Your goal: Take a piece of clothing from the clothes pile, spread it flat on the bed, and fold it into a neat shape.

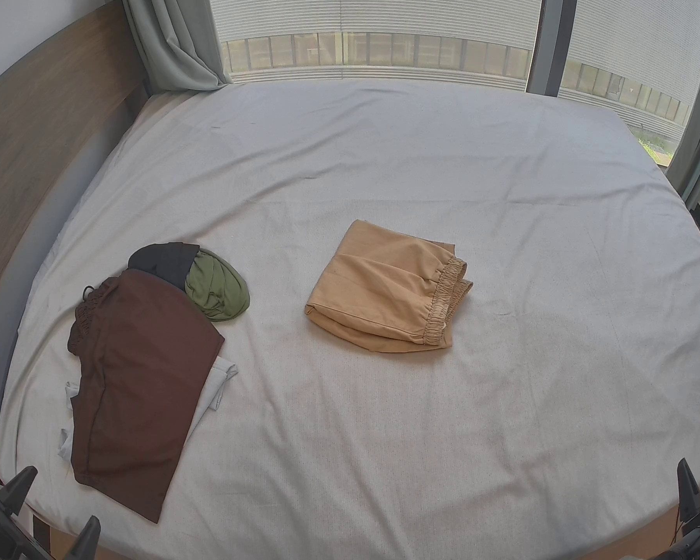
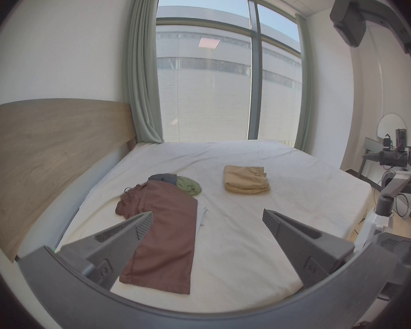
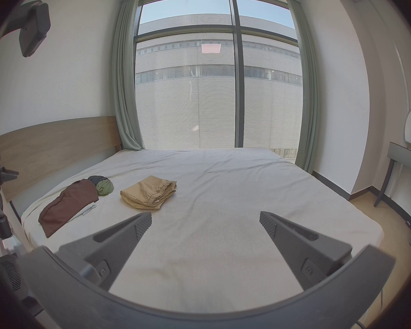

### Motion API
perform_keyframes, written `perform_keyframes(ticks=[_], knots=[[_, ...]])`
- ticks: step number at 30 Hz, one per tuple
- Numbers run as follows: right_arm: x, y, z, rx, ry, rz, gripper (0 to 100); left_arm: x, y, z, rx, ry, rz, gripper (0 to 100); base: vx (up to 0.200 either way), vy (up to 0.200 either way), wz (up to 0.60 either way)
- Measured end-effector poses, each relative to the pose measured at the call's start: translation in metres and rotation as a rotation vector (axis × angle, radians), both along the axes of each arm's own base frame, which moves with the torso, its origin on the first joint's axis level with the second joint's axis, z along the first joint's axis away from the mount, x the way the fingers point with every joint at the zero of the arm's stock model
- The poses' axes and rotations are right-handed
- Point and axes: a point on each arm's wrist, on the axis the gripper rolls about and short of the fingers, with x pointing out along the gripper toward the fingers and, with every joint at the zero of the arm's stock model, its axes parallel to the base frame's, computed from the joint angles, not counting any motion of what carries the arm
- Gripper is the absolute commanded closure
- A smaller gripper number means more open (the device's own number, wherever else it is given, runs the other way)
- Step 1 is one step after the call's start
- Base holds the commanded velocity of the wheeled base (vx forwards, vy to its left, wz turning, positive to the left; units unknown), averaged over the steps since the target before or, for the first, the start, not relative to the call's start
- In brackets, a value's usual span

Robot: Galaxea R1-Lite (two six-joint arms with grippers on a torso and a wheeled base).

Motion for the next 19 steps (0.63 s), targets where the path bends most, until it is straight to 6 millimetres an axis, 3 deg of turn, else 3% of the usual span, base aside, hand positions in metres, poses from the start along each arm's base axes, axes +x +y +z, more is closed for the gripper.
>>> perform_keyframes(ticks=[8, 19], knots=[[-0.0002, 0.0006, -0.0014, -0.017, 0.011, 0.021, 0, -0.0047, 0.0038, -0.0032, -0.015, -0.039, 0.228, 0, 0.000, 0.000, 0.00], [-0.0001, 0.0008, -0.0017, -0.019, 0.014, 0.025, 0, -0.0059, 0.0038, -0.0035, -0.051, -0.051, 0.251, 0, 0.000, 0.000, 0.00]])
